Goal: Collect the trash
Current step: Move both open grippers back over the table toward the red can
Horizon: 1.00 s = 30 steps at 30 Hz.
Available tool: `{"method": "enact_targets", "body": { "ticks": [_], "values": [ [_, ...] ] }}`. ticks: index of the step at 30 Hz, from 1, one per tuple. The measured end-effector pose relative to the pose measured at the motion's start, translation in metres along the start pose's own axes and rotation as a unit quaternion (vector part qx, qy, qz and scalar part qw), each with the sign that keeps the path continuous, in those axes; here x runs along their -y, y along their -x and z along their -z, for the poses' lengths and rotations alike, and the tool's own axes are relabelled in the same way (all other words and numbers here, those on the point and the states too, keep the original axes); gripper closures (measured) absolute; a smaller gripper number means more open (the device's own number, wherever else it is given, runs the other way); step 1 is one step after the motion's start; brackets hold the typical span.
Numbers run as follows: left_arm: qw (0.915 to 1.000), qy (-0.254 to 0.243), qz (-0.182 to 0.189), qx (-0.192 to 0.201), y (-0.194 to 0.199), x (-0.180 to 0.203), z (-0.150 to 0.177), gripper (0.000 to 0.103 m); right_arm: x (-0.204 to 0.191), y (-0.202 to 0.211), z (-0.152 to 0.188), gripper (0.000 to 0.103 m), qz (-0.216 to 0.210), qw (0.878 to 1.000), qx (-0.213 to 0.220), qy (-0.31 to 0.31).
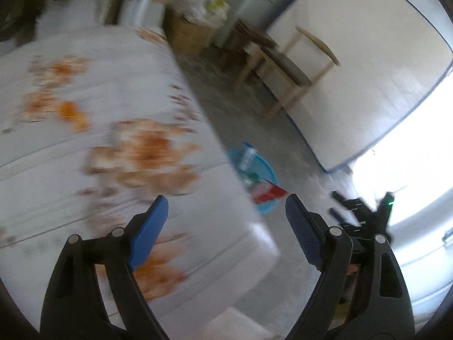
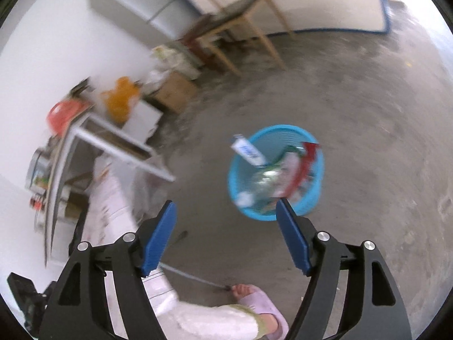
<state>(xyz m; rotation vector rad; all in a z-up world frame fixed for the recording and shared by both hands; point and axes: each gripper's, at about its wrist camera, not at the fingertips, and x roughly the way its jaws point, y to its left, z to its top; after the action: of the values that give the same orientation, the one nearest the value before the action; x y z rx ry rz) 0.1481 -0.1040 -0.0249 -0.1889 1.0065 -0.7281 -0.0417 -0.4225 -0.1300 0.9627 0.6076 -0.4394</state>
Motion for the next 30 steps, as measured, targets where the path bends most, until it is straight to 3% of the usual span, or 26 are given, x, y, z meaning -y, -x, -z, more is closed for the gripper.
{"method": "enact_targets", "body": {
  "ticks": [8,12,15,20,23,24,30],
  "values": [
    [0.9936,0.036,-0.083,0.068,0.067,-0.071,0.037,0.020,-0.104,-0.008,0.023,0.031,-0.070,0.990,-0.042,0.119],
    [0.9866,0.060,-0.119,0.094,0.089,-0.100,0.052,0.020,-0.172,-0.015,0.042,0.031,-0.108,0.972,-0.066,0.197],
    [0.9791,0.072,-0.152,0.114,0.107,-0.120,0.059,0.020,-0.219,-0.017,0.059,0.023,-0.136,0.955,-0.077,0.253],
    [0.9620,0.100,-0.209,0.145,0.133,-0.153,0.069,0.019,-0.311,-0.022,0.102,0.017,-0.186,0.907,-0.110,0.362],
    [0.9513,0.113,-0.240,0.157,0.144,-0.169,0.074,0.017,-0.367,-0.030,0.140,0.015,-0.211,0.869,-0.133,0.427],
    [0.9490,0.114,-0.247,0.160,0.145,-0.173,0.075,0.017,-0.377,-0.031,0.148,0.014,-0.215,0.862,-0.135,0.440],
    [0.9319,0.117,-0.306,0.156,0.152,-0.197,0.079,0.016,-0.467,-0.053,0.224,0.012,-0.253,0.784,-0.167,0.542]
  ]
}}
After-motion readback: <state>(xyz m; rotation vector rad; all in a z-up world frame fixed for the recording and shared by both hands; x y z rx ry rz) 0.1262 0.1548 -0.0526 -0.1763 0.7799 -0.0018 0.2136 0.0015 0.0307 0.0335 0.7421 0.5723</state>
